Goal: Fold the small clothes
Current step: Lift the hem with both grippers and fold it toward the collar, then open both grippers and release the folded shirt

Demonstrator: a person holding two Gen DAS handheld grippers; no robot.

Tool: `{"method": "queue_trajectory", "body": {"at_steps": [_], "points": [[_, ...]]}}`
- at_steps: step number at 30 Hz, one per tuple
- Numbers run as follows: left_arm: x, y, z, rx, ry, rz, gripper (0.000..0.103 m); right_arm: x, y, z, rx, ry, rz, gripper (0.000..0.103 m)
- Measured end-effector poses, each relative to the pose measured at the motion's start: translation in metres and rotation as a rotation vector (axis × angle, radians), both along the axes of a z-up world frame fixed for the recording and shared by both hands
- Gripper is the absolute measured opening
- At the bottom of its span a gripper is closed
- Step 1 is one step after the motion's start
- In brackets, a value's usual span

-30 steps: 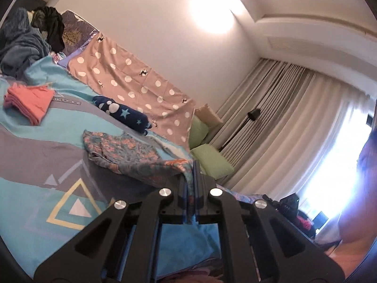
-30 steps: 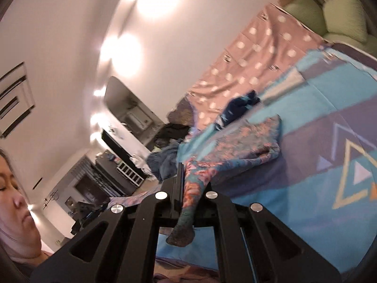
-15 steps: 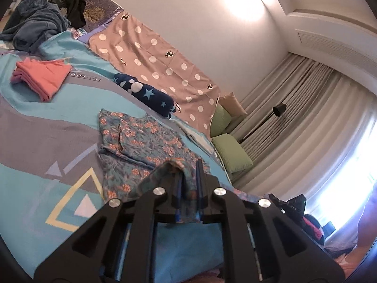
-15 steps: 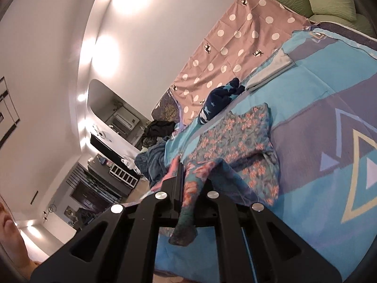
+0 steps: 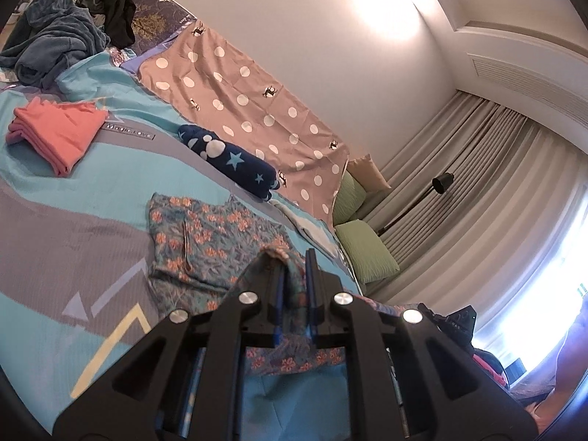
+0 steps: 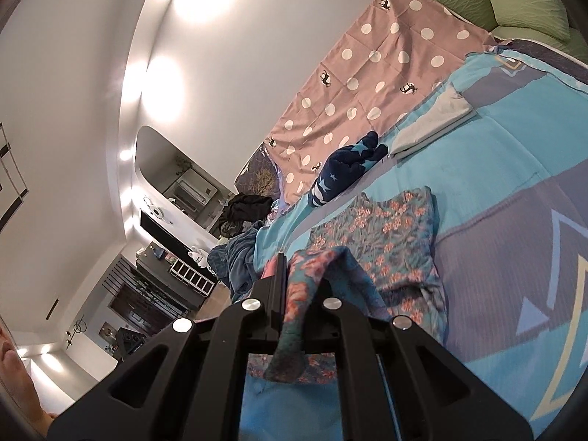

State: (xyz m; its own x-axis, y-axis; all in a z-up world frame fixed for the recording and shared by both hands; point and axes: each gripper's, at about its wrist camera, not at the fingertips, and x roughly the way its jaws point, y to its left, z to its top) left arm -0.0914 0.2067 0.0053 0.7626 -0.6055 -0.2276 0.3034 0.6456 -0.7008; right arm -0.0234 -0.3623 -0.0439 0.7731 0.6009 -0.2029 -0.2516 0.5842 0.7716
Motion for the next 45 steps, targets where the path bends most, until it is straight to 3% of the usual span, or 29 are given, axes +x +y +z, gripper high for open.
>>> {"method": "queue_trajectory", "body": {"at_steps": [12, 25, 30, 38, 45], "points": [[0.064, -0.006, 0.017, -0.007, -0.020, -0.011, 0.009, 0.063, -0.002, 0.007, -0.025, 0.026, -0.017, 0.006], [0.158, -0.005, 0.018, 0.018, 0.010, 0.012, 0.009, 0.167, 0.007, 0.008, -0.095, 0.065, 0.009, 0.006], [0.208, -0.007, 0.000, 0.056, 0.078, 0.014, 0.009, 0.209, 0.007, -0.005, -0.112, 0.106, 0.005, 0.006], [0.279, -0.012, -0.051, 0.073, 0.204, 0.013, 0.009, 0.270, 0.012, -0.058, -0.139, 0.283, 0.008, 0.007], [0.300, -0.008, -0.108, 0.047, 0.344, 0.020, 0.011, 0.292, 0.012, -0.107, -0.169, 0.445, 0.013, 0.011]]}}
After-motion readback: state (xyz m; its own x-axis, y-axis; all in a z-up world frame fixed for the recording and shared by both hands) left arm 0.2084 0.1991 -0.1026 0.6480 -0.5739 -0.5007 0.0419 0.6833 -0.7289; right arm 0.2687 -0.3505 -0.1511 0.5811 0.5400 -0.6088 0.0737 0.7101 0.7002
